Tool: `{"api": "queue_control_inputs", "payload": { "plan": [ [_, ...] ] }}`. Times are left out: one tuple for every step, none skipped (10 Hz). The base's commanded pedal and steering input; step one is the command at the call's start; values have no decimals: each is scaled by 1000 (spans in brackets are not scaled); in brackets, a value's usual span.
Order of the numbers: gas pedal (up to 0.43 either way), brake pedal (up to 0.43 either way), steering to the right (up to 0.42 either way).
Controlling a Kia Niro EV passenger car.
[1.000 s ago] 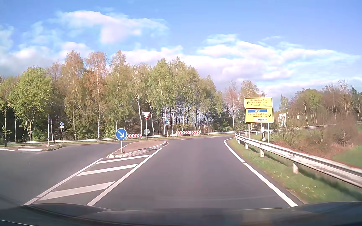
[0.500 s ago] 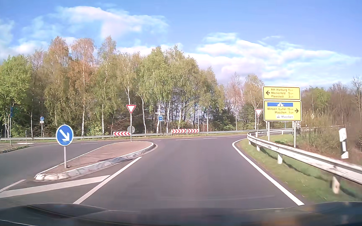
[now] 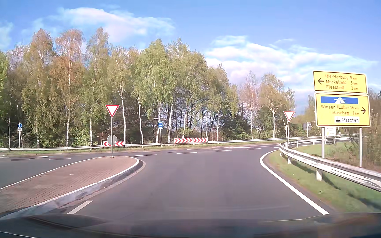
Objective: Follow the waypoints while adhering to traffic rules and regulations
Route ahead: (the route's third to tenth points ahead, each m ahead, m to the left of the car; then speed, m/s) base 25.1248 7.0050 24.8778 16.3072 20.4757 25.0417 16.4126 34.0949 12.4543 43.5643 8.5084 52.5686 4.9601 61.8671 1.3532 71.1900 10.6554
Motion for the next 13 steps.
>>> {"api": "queue_control_inputs", "payload": {
  "plan": [
    [0, 104, 9],
    [0, 98, 8],
    [0, 98, 6],
    [0, 98, 3],
    [0, 91, -3],
    [0, 85, -22],
    [0, 79, -50],
    [0, 79, -69],
    [0, 79, -91],
    [0, 49, -111],
    [0, 37, -134],
    [0, 18, -170],
    [0, 0, -213]
  ]
}}
